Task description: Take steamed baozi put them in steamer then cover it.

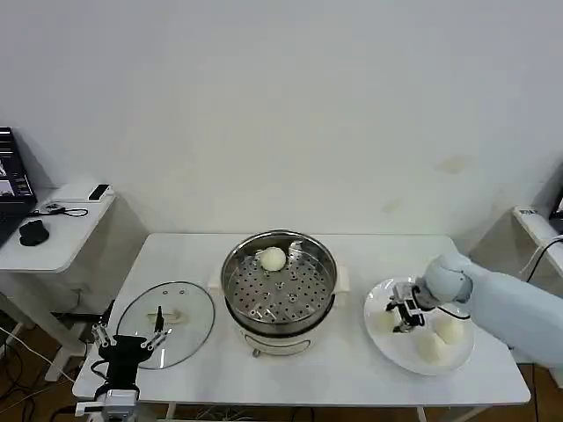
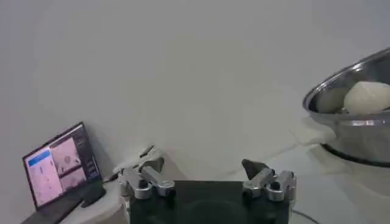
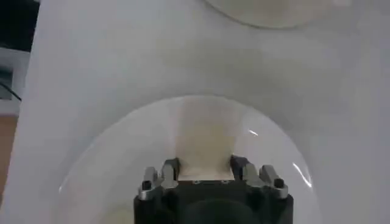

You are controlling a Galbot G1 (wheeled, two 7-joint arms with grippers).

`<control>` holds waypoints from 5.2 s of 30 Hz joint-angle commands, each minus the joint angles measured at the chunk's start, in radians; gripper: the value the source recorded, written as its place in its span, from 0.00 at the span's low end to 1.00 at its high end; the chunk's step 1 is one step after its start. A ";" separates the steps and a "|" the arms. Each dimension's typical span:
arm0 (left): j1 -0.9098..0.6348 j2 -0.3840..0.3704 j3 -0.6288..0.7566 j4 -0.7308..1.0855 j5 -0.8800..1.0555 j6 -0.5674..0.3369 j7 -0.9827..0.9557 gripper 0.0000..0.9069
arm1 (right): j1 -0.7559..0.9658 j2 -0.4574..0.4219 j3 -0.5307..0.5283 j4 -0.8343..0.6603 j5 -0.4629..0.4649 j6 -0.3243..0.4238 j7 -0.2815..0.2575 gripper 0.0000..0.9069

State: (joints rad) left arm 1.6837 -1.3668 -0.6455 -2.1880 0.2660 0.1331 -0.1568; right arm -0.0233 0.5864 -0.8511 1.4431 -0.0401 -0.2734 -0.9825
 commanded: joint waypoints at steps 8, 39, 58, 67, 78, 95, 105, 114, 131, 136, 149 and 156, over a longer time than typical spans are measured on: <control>-0.005 0.007 0.011 0.005 -0.001 0.000 0.000 1.00 | 0.338 -0.027 -0.082 0.041 0.119 -0.021 -0.017 0.64; -0.019 -0.001 -0.037 -0.002 -0.012 0.000 0.000 1.00 | 0.532 0.655 -0.391 -0.028 0.638 -0.387 0.269 0.66; -0.018 -0.012 -0.042 -0.003 -0.009 -0.004 -0.003 1.00 | 0.435 0.729 -0.385 -0.122 0.604 -0.402 0.293 0.74; -0.016 -0.014 -0.042 -0.003 -0.009 -0.004 -0.004 1.00 | 0.437 0.722 -0.380 -0.114 0.595 -0.397 0.279 1.00; -0.015 -0.017 -0.025 -0.011 -0.004 -0.002 -0.004 1.00 | 0.572 0.510 -0.386 -0.014 0.453 -0.325 0.138 1.00; -0.041 -0.002 0.010 0.039 -0.001 -0.002 -0.003 1.00 | 0.612 -0.045 -0.383 0.209 0.199 -0.103 -0.057 1.00; -0.042 -0.004 0.018 0.056 0.009 -0.002 -0.003 1.00 | 0.328 -0.218 -0.251 0.248 0.046 -0.010 -0.061 1.00; -0.028 -0.008 0.021 0.058 0.022 -0.004 -0.005 1.00 | 0.036 -0.266 -0.044 0.240 -0.069 0.065 -0.102 1.00; -0.023 -0.011 0.028 0.065 0.035 -0.003 -0.006 1.00 | -0.210 -0.234 0.148 0.171 -0.151 0.118 -0.134 1.00; -0.026 -0.011 0.027 0.071 0.035 -0.003 -0.006 1.00 | -0.214 -0.208 0.150 0.137 -0.168 0.118 -0.127 1.00; -0.029 -0.012 0.022 0.085 0.035 -0.003 -0.006 1.00 | -0.222 -0.148 0.146 0.076 -0.191 0.095 -0.111 1.00; -0.026 -0.012 0.020 0.083 0.036 -0.003 -0.006 1.00 | -0.222 -0.133 0.143 0.063 -0.189 0.076 -0.111 0.91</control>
State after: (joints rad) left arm 1.6572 -1.3794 -0.6248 -2.1036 0.3012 0.1295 -0.1628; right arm -0.2332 0.4431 -0.7186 1.5193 -0.2213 -0.1940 -1.0937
